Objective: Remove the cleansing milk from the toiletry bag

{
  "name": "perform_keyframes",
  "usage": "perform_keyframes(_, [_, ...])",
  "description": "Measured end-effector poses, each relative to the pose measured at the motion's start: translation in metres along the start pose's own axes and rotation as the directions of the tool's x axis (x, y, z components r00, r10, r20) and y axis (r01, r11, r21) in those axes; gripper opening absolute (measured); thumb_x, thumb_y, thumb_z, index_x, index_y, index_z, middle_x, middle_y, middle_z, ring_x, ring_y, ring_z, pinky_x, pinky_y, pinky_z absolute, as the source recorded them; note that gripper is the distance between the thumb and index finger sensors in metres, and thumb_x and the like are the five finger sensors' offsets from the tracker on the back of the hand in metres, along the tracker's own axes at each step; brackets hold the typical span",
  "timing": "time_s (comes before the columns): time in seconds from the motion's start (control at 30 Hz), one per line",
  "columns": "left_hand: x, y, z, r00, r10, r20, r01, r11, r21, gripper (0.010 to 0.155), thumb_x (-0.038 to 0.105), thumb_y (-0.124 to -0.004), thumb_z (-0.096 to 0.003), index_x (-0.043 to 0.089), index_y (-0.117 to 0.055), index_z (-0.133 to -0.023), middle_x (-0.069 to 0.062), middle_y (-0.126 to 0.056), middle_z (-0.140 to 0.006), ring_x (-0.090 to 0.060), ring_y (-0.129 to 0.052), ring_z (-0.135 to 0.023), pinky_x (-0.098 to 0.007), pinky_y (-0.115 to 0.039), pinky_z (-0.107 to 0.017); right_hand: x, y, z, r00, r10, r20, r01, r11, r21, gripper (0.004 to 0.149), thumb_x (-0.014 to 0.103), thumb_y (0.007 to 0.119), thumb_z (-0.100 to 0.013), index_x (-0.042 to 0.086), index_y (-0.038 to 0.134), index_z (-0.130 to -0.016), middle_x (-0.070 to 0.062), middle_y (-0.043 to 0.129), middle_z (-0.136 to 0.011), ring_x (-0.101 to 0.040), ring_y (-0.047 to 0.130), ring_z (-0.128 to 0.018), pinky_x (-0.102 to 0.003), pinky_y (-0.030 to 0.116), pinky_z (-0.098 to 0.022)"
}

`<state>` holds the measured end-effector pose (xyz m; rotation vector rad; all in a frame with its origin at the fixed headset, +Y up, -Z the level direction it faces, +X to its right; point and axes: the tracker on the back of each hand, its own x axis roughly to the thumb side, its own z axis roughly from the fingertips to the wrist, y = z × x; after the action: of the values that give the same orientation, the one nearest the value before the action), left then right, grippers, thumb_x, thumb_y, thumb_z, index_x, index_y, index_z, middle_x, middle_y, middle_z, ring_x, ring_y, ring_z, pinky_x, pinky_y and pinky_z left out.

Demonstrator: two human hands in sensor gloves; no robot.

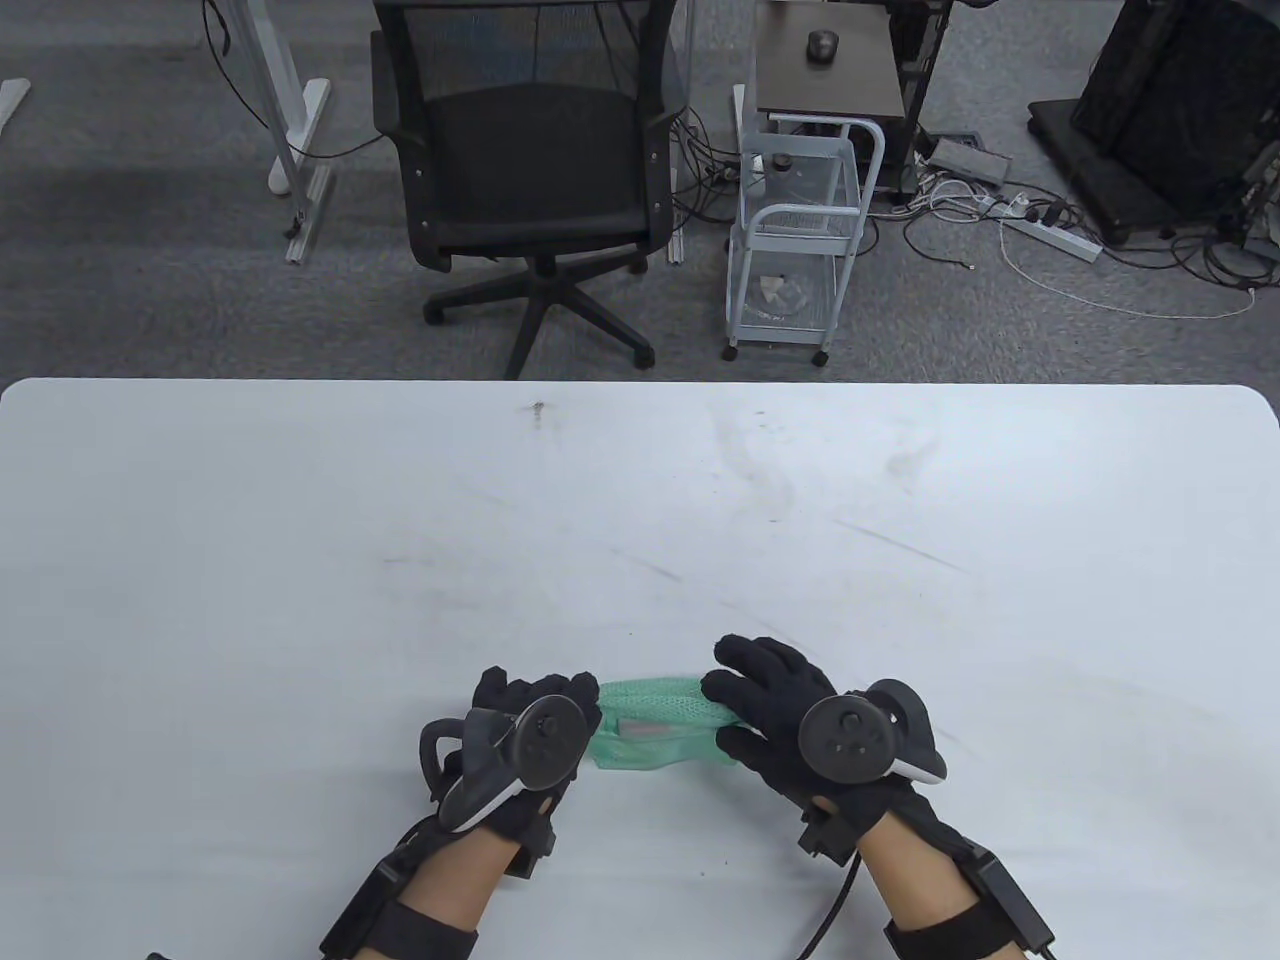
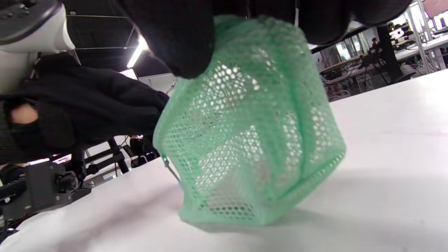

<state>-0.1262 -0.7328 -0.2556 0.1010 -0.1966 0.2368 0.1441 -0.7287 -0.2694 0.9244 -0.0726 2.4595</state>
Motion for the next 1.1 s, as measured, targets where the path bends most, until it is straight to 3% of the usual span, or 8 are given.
perform_keyframes(0.23, [0.005,0.005,0.003,1.0,0.017,0.025,-0.018,0.999,0.039,0.041,0.038,-0.092,-0.0475,0.025,-0.096,-0.086,-0.009,-0.108,-0.083,-0.038,-0.11,-0.067,-0.064,-0.068,-0.07,0.013,-0.002,0.001,0.995,0.04,0.086,-0.037,0.998,-0.043,0.046,0.022,0.089,-0.052,0.008,0.082,-0.096,-0.031,0.064,-0.113,-0.068,0.063,-0.093,-0.075,0.057,-0.064])
perform_keyframes(0.4, [0.01,0.009,0.007,0.997,0.054,0.053,-0.057,0.997,0.059,0.041,0.039,-0.092,-0.0472,0.025,-0.096,-0.085,-0.008,-0.109,-0.08,-0.037,-0.111,-0.064,-0.063,-0.069,-0.069,0.024,-0.003,0.003,0.984,0.066,0.165,-0.055,0.996,-0.07,0.033,0.016,0.091,-0.052,0.018,0.093,-0.084,-0.028,0.068,-0.112,-0.066,0.066,-0.093,-0.075,0.058,-0.064])
perform_keyframes(0.57, [0.014,0.01,0.009,0.995,0.071,0.072,-0.075,0.996,0.056,0.041,0.04,-0.092,-0.0474,0.024,-0.097,-0.085,-0.008,-0.11,-0.078,-0.036,-0.112,-0.062,-0.062,-0.071,-0.069,0.037,0.003,0.002,0.966,0.181,0.183,-0.175,0.983,-0.05,0.031,0.016,0.092,-0.051,0.02,0.095,-0.081,-0.029,0.061,-0.115,-0.067,0.062,-0.094,-0.075,0.057,-0.065])
perform_keyframes(0.73, [0.016,0.009,0.01,0.995,0.059,0.082,-0.063,0.997,0.053,0.041,0.04,-0.092,-0.0475,0.025,-0.096,-0.086,-0.007,-0.109,-0.08,-0.036,-0.111,-0.064,-0.063,-0.07,-0.069,0.047,0.017,-0.002,0.912,0.385,0.145,-0.388,0.922,-0.007,0.032,0.018,0.092,-0.051,0.02,0.095,-0.083,-0.029,0.058,-0.117,-0.067,0.062,-0.095,-0.075,0.057,-0.065])
perform_keyframes(0.9, [0.017,0.006,0.01,0.995,0.047,0.087,-0.051,0.998,0.04,0.042,0.041,-0.092,-0.0475,0.025,-0.096,-0.086,-0.007,-0.108,-0.082,-0.036,-0.11,-0.066,-0.063,-0.069,-0.07,0.046,0.035,-0.009,0.874,0.477,0.094,-0.484,0.871,0.082,0.036,0.022,0.093,-0.05,0.019,0.093,-0.086,-0.031,0.054,-0.118,-0.069,0.059,-0.094,-0.076,0.055,-0.065])
perform_keyframes(1.1, [0.017,0.006,0.009,0.995,0.046,0.085,-0.05,0.998,0.041,0.043,0.042,-0.092,-0.0474,0.026,-0.094,-0.087,-0.007,-0.107,-0.084,-0.036,-0.109,-0.068,-0.063,-0.069,-0.07,0.04,0.048,-0.014,0.838,0.544,0.053,-0.544,0.823,0.163,0.055,0.03,0.094,-0.05,0.015,0.079,-0.101,-0.034,0.043,-0.12,-0.07,0.054,-0.095,-0.076,0.053,-0.066])
